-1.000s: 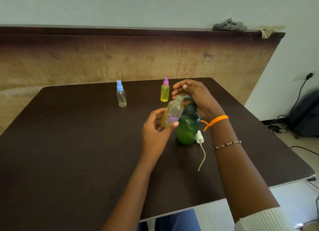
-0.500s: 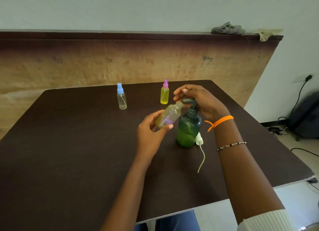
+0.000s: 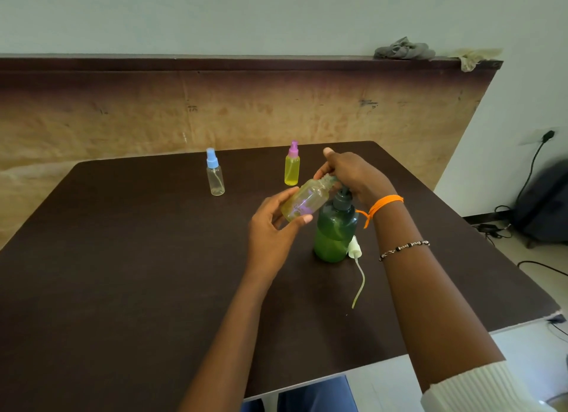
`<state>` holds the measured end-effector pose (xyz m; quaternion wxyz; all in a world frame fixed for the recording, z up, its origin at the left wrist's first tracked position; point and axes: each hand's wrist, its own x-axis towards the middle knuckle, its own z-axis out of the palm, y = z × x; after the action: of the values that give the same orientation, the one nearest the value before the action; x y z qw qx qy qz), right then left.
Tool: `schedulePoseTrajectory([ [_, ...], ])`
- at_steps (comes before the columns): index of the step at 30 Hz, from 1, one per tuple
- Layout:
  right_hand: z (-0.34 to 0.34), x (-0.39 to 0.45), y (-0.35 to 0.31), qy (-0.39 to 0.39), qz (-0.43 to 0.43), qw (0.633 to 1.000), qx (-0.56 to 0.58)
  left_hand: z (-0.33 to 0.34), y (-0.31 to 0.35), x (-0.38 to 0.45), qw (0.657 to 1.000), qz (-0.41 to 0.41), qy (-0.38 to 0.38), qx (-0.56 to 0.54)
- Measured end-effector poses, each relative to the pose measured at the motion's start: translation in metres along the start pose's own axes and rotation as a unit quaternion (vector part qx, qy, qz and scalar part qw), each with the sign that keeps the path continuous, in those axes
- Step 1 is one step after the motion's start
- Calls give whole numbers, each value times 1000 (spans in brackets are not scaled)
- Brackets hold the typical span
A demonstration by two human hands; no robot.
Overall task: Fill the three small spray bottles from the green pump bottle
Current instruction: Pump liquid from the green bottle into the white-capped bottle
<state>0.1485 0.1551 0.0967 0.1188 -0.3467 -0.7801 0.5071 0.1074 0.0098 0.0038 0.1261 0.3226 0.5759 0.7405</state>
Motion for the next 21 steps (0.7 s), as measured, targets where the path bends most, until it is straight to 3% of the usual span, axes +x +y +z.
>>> schedulePoseTrajectory([
  [21, 3, 5, 9, 27, 21, 999, -40, 1, 3, 5, 999, 10, -19, 27],
])
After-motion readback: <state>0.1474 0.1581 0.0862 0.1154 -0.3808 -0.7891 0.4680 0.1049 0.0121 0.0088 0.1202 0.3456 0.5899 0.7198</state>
